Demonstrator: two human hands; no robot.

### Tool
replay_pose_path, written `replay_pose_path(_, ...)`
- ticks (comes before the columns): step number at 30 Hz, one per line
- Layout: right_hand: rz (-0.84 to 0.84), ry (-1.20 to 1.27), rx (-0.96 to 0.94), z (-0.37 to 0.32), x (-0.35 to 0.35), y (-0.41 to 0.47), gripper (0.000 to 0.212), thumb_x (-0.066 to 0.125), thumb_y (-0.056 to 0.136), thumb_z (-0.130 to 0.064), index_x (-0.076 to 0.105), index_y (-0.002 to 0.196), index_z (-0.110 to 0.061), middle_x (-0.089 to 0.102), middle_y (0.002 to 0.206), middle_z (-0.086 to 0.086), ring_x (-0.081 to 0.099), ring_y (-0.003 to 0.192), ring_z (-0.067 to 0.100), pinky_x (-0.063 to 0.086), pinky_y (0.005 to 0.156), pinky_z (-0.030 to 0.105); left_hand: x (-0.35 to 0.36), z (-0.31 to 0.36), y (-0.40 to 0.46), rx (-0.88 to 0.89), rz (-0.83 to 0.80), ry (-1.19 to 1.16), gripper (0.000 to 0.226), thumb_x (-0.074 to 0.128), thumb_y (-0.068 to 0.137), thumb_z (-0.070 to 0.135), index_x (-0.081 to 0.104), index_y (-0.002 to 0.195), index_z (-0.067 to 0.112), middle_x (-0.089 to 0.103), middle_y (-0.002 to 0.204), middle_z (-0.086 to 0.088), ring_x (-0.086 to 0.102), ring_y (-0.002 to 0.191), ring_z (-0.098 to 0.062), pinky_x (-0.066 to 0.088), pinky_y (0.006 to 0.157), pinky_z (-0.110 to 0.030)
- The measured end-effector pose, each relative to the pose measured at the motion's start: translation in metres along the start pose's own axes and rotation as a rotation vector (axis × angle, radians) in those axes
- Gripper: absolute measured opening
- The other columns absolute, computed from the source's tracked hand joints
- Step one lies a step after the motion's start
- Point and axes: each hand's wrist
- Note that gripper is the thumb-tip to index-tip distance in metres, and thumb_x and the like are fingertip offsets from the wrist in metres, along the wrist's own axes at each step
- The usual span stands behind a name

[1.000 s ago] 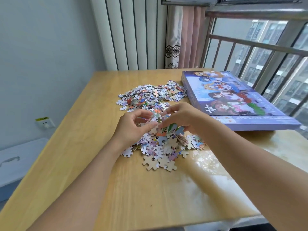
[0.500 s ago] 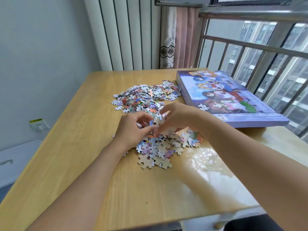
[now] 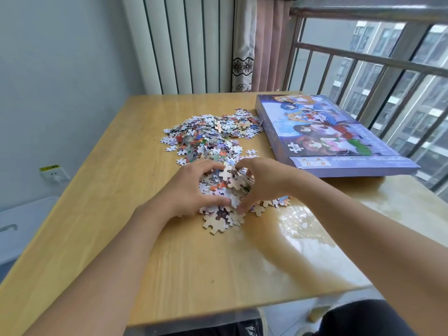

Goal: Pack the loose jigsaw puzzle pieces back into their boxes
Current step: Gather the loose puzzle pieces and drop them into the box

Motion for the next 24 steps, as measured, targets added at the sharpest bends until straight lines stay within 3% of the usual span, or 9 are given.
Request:
replay_pose_path(4, 0.104, 0.133, 0.000, 0.000, 0.003, 0.007, 0.097, 0.093, 0.064, -0.040, 0.047, 0.146, -0.017, 0.057, 0.136, 0.003, 0.057, 0.110, 0.020, 0.045, 0.079, 0.027, 0.006, -0.005, 0.003, -0.030, 0.129, -0.060, 0.058, 0.085, 0.069, 0.047, 0.066, 0.122, 0.033, 0.064, 0.122, 0.016, 0.058, 0.113, -0.001, 0.045, 0.099, -0.022)
replay_pose_path(8, 0.150, 0.244, 0.041, -0.001, 0.005, 0.014, 0.080, 0.092, 0.065, -0.035, 0.060, 0.129, -0.002, 0.067, 0.121, 0.017, 0.069, 0.095, 0.030, 0.061, 0.075, 0.044, 0.013, -0.005, 0.005, -0.018, 0.240, -0.119, 0.039, 0.082, 0.077, 0.039, 0.072, 0.113, 0.027, 0.069, 0.105, 0.016, 0.061, 0.097, 0.009, 0.042, 0.081, -0.001)
replay_pose_path(12, 0.138, 0.439, 0.093, 0.003, 0.005, 0.020, 0.067, 0.094, 0.064, -0.031, 0.066, 0.118, -0.002, 0.068, 0.093, 0.011, 0.060, 0.069, 0.021, 0.049, 0.062, 0.031, 0.017, -0.003, 0.007, -0.023, 0.322, -0.139, 0.030, 0.080, 0.081, 0.038, 0.074, 0.109, 0.029, 0.067, 0.099, 0.022, 0.060, 0.093, 0.014, 0.040, 0.079, 0.001)
replay_pose_path(15, 0.128, 0.598, 0.131, 0.012, 0.006, 0.020, 0.060, 0.094, 0.064, -0.032, 0.068, 0.112, -0.007, 0.067, 0.093, 0.007, 0.058, 0.071, 0.016, 0.044, 0.063, 0.027, 0.016, 0.000, 0.007, -0.023, 0.328, -0.159, 0.029, 0.077, 0.084, 0.038, 0.074, 0.111, 0.029, 0.069, 0.098, 0.021, 0.062, 0.094, 0.011, 0.043, 0.078, -0.002)
replay_pose_path(18, 0.181, 0.716, 0.148, 0.019, 0.008, 0.012, 0.066, 0.092, 0.068, -0.029, 0.065, 0.121, -0.001, 0.067, 0.122, 0.017, 0.056, 0.078, 0.021, 0.041, 0.065, 0.031, 0.015, 0.002, 0.007, -0.061, 0.383, -0.195, 0.029, 0.072, 0.088, 0.039, 0.072, 0.115, 0.028, 0.071, 0.098, 0.018, 0.062, 0.097, 0.011, 0.042, 0.078, -0.002)
replay_pose_path(20, 0.247, 0.776, 0.154, 0.024, 0.005, 0.005, 0.073, 0.091, 0.071, -0.028, 0.059, 0.126, 0.008, 0.062, 0.131, 0.023, 0.064, 0.085, 0.028, 0.048, 0.070, 0.034, 0.011, 0.003, 0.007, -0.045, 0.489, -0.151, 0.026, 0.069, 0.091, 0.038, 0.072, 0.113, 0.024, 0.072, 0.100, 0.014, 0.064, 0.096, 0.005, 0.046, 0.083, -0.008)
replay_pose_path(22, 0.299, 0.816, 0.137, 0.029, 0.000, -0.002, 0.070, 0.090, 0.072, -0.026, 0.060, 0.127, 0.006, 0.066, 0.124, 0.023, 0.069, 0.091, 0.026, 0.052, 0.072, 0.034, 0.006, 0.011, 0.007, 0.008, 0.571, -0.079, 0.022, 0.068, 0.093, 0.033, 0.072, 0.110, 0.020, 0.071, 0.104, 0.012, 0.064, 0.099, -0.003, 0.047, 0.088, -0.016)
replay_pose_path(24, 0.321, 0.847, 0.119, 0.035, -0.004, -0.006, 0.059, 0.092, 0.070, -0.026, 0.069, 0.120, -0.004, 0.072, 0.104, 0.017, 0.070, 0.083, 0.025, 0.053, 0.066, 0.034, 0.002, 0.021, 0.011, 0.055, 0.575, -0.035, 0.018, 0.068, 0.093, 0.029, 0.072, 0.108, 0.020, 0.068, 0.105, 0.012, 0.063, 0.101, -0.008, 0.047, 0.091, -0.023)
Point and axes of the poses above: each hand's wrist, its own y-axis towards the middle knuckle, its own x-axis out of the palm, z = x × y
